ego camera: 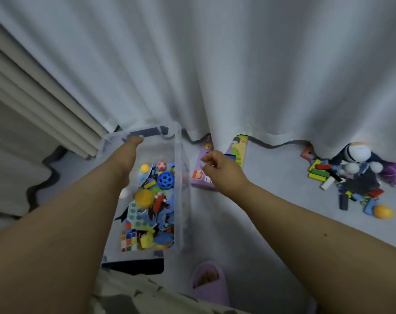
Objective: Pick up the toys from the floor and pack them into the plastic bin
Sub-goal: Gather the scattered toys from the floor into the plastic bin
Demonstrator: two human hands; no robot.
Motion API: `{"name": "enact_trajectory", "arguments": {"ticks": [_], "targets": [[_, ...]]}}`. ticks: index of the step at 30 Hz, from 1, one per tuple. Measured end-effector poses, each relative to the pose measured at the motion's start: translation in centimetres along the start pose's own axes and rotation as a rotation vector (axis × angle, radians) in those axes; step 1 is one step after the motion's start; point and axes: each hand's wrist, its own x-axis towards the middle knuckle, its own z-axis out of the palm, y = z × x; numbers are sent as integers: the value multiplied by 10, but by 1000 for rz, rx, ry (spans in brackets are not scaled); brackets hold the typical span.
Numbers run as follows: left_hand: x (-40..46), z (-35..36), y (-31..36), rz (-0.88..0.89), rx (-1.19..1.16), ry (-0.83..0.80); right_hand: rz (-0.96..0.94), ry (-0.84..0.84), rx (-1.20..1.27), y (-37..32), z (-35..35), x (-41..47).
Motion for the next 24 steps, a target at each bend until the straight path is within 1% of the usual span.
{"name": "enact_trajectory", "arguments": {"ticks": [4,7,9,11,15,19,22,24], "targets": [[0,46,15,149,110,-47,107,158,-86,32,-39,-8],[-6,94,25,292,319,-175,209,253,-149,68,-74,-17],[-10,133,26,375,392,-245,308,320,-160,97,-99,-26],[-18,176,24,414,451,-323,418,398,-141,127,-124,-39],[-42,255,12,373,591,-477,628,574,-74,181,-172,-65],[-56,319,-19,309,674,-664,836,805,147,223,-213,-81],[-52,361,-49,234,753,-731,974,919,261,257,-237,-85],[-49,385,-64,221,803,-757,1061,954,314,278,-251,-83]]}}
